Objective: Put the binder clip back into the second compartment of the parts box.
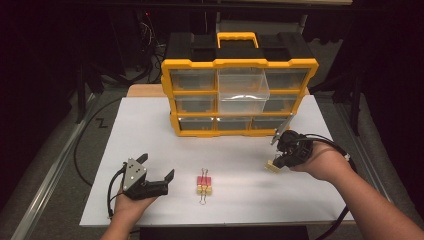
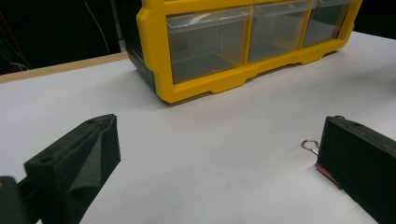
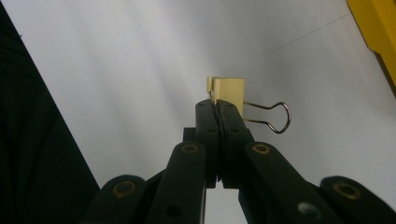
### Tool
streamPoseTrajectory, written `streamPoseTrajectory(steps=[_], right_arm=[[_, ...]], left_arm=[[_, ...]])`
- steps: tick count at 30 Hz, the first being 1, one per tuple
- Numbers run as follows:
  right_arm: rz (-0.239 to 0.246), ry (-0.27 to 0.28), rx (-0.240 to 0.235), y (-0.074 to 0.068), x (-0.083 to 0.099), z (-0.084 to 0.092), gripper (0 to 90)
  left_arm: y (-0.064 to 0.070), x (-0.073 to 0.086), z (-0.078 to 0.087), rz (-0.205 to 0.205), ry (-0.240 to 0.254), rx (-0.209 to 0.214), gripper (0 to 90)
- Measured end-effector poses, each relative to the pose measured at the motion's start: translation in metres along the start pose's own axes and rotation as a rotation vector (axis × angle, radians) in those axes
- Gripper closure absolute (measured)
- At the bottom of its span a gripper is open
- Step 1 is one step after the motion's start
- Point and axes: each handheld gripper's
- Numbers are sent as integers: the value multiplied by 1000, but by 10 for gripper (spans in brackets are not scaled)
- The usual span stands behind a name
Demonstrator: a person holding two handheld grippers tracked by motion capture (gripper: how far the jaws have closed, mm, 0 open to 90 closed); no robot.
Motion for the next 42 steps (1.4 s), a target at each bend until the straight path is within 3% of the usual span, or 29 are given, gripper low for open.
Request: streamPoseTrajectory(steps=[8, 19, 25, 42], right_arm=[[4, -1, -4, 3, -7, 16, 900], [57, -10, -5, 3, -13, 40, 900], [62, -18, 8, 4, -15, 50, 900], [91, -29, -18, 5, -24, 80, 900]], left_arm=[[1, 0, 0, 4, 0, 1, 4], [0, 0, 1, 5, 0, 1, 4], [0, 0, 2, 7, 2, 2, 4], [0, 0, 2, 4, 1, 6, 4]])
Point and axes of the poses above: each handheld gripper's, and its own axes: z roughly backward along the jaws, x roughly out of its underside, y roughly to its right, and after that the axes turned 15 degrees about -y, right-handed
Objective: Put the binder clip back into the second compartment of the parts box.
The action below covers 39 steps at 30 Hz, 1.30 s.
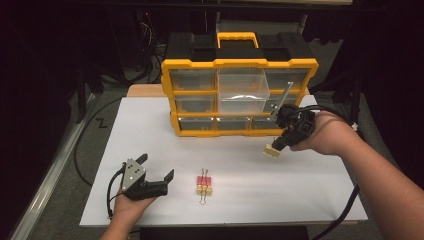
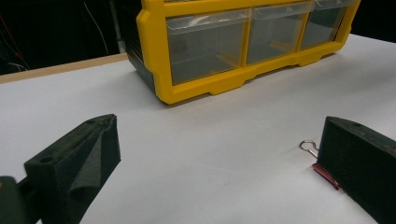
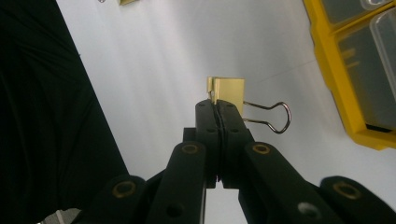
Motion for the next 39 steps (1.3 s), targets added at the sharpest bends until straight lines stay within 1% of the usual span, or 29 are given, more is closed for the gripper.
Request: streamPoseTrajectory(steps=[9, 17, 24, 31, 39], right_arm=[[2, -13, 15, 0, -3, 18, 900], [10, -13, 10, 2, -6, 35, 900], [26, -14, 6, 3, -7, 47, 900], [31, -11, 10, 3, -8, 57, 900], [37, -20, 20, 2, -10, 69, 900]], left_arm=[[0, 0, 0, 2, 3, 1, 4], [0, 0, 0, 1, 2, 3, 4], [0, 0, 0, 1, 2, 4, 4], [0, 0, 0, 1, 3, 5, 4], [0, 0, 0, 3, 4, 6, 4]])
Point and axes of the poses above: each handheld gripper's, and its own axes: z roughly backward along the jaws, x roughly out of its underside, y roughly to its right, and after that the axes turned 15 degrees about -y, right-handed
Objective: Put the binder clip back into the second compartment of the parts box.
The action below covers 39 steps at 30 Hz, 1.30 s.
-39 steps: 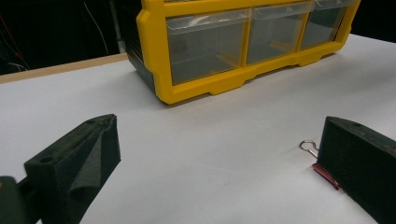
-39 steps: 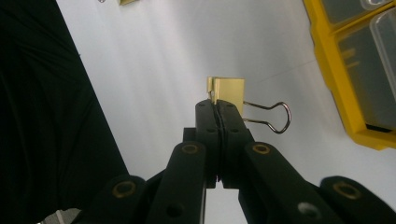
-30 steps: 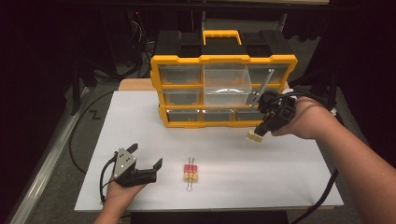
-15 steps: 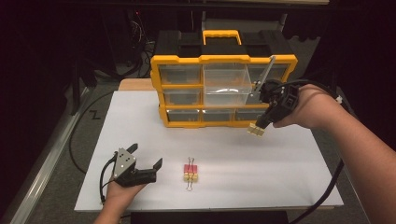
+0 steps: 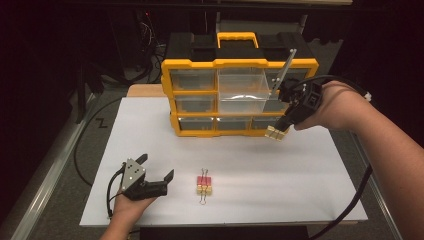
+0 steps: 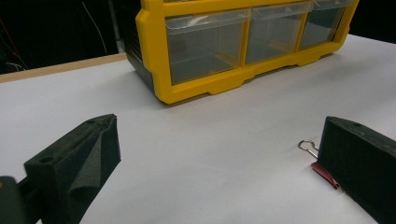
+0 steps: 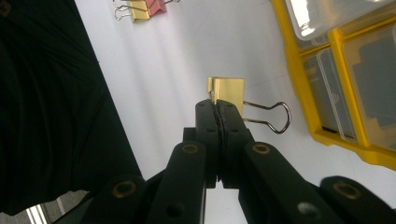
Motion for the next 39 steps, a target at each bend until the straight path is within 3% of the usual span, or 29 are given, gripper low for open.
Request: streamPoseTrajectory(steps=[39], right_arm=[[0, -11, 62, 1, -3, 67, 900]], left_arm=[[-1, 0, 0, -1, 0, 3, 4]])
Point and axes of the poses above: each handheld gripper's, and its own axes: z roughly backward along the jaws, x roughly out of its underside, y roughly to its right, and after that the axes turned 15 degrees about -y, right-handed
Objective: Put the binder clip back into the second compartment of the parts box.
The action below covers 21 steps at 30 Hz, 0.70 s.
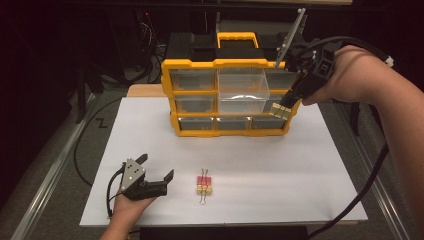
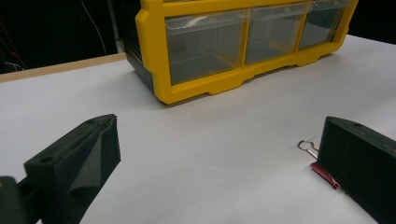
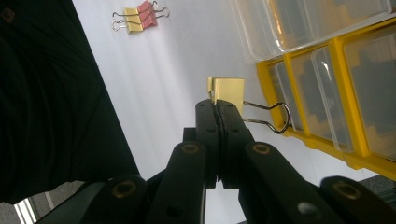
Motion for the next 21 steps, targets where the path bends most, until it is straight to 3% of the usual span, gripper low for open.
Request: streamPoseTrajectory(steps=[21], right_arm=[[-4, -6, 49, 3, -11, 29, 900]], left_arm=[[0, 0, 0, 0, -1, 1, 4]])
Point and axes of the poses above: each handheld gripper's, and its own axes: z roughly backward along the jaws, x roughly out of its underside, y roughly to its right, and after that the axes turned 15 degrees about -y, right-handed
